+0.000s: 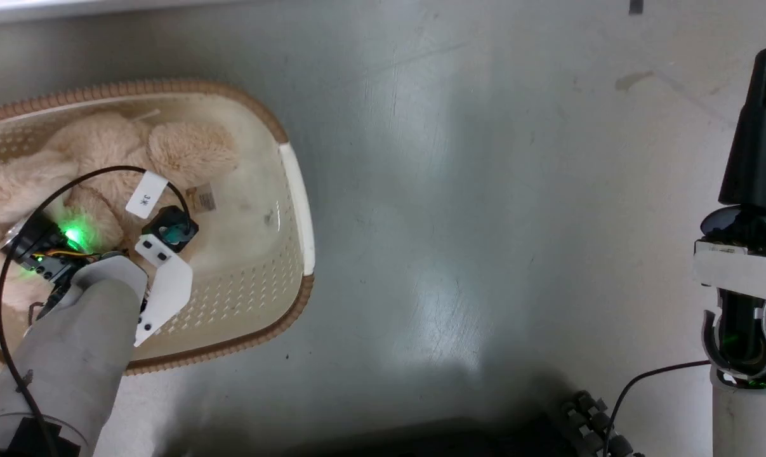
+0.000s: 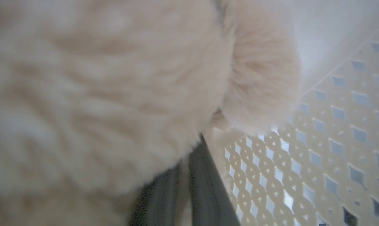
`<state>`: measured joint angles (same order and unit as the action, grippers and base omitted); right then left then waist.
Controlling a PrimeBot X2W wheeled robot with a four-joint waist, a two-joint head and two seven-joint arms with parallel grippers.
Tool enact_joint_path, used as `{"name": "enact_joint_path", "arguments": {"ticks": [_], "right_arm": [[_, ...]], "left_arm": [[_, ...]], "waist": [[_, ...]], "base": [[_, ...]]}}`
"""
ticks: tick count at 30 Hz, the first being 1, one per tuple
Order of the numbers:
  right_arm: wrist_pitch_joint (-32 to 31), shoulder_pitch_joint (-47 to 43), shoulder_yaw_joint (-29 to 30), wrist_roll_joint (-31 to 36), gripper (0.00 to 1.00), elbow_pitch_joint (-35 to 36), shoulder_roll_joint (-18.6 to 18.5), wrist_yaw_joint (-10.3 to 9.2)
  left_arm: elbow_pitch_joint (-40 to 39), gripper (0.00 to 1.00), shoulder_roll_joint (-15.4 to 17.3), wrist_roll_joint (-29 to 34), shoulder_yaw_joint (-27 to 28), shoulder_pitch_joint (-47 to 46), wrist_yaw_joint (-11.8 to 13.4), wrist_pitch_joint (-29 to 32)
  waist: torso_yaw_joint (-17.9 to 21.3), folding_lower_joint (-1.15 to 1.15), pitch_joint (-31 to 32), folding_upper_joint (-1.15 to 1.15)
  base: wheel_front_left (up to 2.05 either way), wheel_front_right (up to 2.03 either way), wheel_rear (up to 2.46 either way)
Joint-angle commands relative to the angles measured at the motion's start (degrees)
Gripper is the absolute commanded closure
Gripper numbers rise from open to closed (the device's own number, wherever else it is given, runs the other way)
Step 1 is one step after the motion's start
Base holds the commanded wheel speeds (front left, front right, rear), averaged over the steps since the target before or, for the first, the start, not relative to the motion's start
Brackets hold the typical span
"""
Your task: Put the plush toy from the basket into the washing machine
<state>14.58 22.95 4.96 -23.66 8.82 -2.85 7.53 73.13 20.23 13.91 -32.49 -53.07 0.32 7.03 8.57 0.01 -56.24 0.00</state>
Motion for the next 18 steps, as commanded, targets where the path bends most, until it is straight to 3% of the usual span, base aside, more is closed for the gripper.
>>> {"name": "enact_joint_path", "arguments": {"ticks": [1,18], "right_arm": [[0.41,1.09,0.26,-0.46,0.0,0.15,-0.03,-0.04],[0.41,-2.12,1.22,-0.6,0.0,-5.19,-0.03,-0.04]], "left_arm": [[0.82,1.0,0.83,-0.51,-0.06,-0.34,-0.28,0.06],[0.82,1.0,-2.79,-4.56,-0.24,5.39,-0.51,-7.19]], "waist": [[-0.01,-0.01,0.58,0.0],[-1.11,-0.01,11.36,0.0]], "base": [[0.0,0.0,0.0],[0.0,0.0,0.0]]}}
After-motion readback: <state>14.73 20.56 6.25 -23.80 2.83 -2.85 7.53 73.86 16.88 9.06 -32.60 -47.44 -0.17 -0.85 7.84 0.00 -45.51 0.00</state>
